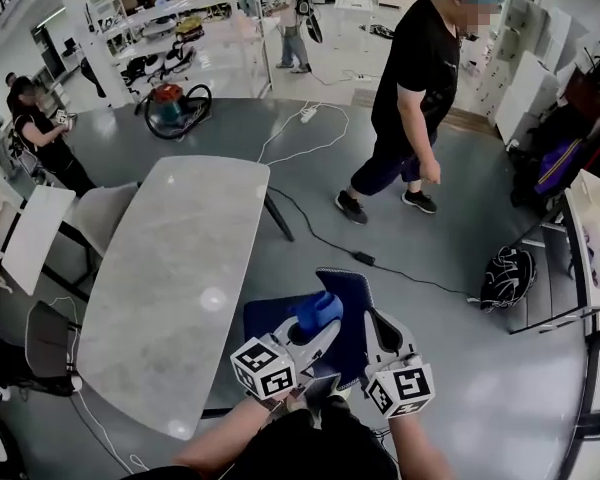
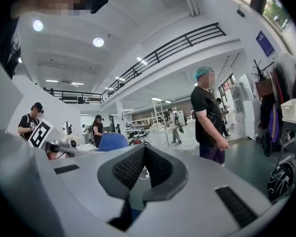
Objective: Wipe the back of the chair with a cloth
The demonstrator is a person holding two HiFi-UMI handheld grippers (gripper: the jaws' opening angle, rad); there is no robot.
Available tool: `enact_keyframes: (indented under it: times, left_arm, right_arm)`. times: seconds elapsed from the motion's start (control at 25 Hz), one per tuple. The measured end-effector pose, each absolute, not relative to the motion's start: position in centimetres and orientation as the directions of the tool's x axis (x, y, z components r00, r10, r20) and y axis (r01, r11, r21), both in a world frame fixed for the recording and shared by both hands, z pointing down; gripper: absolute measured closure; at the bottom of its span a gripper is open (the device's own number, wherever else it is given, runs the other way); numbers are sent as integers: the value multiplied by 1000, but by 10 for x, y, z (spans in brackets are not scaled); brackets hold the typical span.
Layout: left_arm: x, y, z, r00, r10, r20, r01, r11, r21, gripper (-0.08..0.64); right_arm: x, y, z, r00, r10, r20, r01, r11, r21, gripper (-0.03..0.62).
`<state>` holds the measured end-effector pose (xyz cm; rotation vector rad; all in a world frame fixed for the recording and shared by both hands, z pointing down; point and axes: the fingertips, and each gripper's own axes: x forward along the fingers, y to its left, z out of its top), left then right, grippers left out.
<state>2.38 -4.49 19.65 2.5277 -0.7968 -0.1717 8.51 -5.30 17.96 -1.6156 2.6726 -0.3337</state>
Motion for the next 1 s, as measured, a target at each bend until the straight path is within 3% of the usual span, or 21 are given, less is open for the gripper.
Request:
enact_keyframes:
  times: [0.4, 1.0]
  left_arm:
    - [-9, -42, 124, 789, -612, -44, -575, -762, 298, 495]
    - [-16, -42, 105, 781, -620, -70, -589, -770, 244, 495]
  right_arm:
    - [62, -43, 120, -496, -868, 25, -864, 491, -116, 581]
    - [60, -47, 107, -474, -880, 29, -878, 471, -81, 581]
